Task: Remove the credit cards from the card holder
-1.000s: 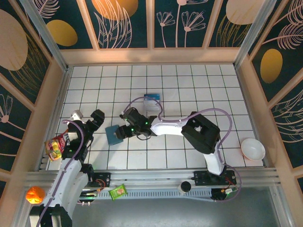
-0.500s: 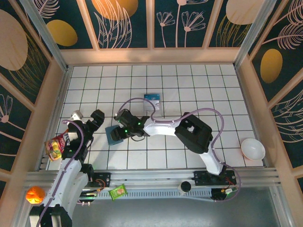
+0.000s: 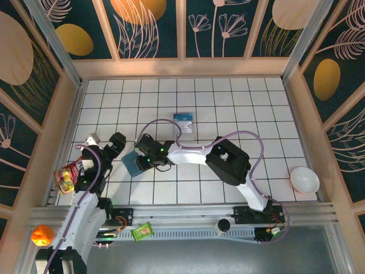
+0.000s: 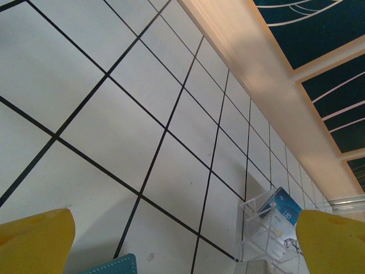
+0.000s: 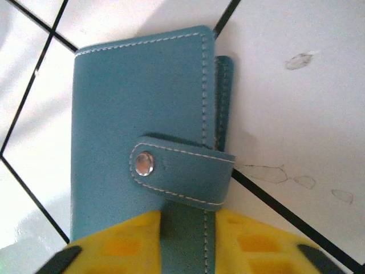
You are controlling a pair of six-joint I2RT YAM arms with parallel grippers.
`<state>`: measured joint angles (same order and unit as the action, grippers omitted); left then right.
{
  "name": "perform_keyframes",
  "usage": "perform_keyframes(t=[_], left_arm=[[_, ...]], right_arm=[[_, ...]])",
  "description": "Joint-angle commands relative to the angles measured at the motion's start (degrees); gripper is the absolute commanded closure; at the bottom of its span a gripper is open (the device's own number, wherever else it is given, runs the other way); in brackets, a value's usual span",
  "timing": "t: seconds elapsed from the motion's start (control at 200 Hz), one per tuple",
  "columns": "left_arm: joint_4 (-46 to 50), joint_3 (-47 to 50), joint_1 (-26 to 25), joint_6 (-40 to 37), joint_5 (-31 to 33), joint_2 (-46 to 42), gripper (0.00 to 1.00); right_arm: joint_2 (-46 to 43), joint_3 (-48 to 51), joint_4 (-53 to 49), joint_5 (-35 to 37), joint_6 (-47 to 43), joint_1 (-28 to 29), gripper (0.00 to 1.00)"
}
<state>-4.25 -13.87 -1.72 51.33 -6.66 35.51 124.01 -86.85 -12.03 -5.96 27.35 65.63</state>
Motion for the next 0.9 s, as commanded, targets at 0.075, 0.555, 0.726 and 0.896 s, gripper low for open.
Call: perform_keyframes(t=[0.075, 0.555, 0.726, 0.896], left_arm=[[-3.6, 1.4, 0.0, 2.8, -3.4, -0.4, 0.01], [-17.5, 5.8, 0.0, 5.8, -15.8, 0.7, 0.08], [-27.4, 7.3, -1.7, 7.0, -21.8, 8.7, 0.13], [-34.3, 6.8, -11.8, 5.5, -18.7, 14.1, 0.09]], right_arm=[[-3.3, 6.1, 2.1, 2.2, -2.9, -0.2, 1.00], [-22.9, 31.4, 21.0, -4.0, -0.1, -7.6, 1.00], [-30.6, 38.8, 22.3, -4.2, 1.0, -9.6, 1.00], [-37.5, 44.1, 21.9, -4.2, 1.8, -11.6, 1.00]])
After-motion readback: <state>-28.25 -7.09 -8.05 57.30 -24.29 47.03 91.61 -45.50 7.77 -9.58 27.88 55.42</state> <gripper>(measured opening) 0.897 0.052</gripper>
